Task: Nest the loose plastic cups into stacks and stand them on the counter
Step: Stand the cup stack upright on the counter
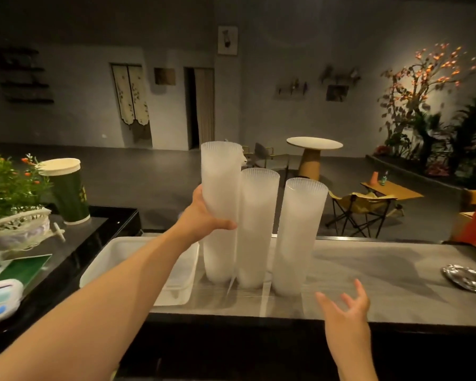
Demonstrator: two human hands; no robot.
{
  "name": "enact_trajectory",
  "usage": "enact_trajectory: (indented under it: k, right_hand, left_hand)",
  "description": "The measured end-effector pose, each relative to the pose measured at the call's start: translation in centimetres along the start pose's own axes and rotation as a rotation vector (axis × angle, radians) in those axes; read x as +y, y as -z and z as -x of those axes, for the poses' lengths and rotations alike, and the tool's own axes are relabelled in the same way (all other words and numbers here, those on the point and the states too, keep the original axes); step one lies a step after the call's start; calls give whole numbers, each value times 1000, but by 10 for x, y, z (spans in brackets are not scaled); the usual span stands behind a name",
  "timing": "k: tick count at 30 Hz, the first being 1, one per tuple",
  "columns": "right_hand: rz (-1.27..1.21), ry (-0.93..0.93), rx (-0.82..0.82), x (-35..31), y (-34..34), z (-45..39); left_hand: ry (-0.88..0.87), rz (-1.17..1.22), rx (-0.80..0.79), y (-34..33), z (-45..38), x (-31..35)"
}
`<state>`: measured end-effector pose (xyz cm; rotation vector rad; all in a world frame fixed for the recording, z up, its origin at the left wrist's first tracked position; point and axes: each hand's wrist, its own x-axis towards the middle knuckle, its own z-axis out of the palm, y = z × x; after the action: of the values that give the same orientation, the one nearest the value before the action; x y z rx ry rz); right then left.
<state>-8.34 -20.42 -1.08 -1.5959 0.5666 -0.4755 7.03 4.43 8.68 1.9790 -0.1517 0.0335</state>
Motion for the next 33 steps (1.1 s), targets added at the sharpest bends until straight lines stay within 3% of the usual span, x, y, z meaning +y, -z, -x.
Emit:
enact_trajectory:
  k: [7,11,14,17,20,23,27,33]
  right_hand:
    - [99,2,-34,-6,6,6]
    - [137,-26,-50,-8,2,6]
    - [134,0,-61,-18,-2,7]
    - [206,166,47,-45,-5,16]
    - [296,448,190,-92,-10,30]
    - [356,765,194,-145,-27,43]
    - [758,826,-12,-200,-68,34]
    - [1481,605,-230,-209,-108,-3]
  left_hand:
    - [-132,65,185,7,6,21]
    - [-266,185,293,64,19,63]
    - [-315,93,363,114,30,79]
    - [-270,-13,433,146,34,65]
    - [-153,-103,438,165,31,26]
    - [-64,-154,436,174,28,-17]
    - [-30,-153,379,175,25,-49]
    - [-14,-157,326,174,20,-73]
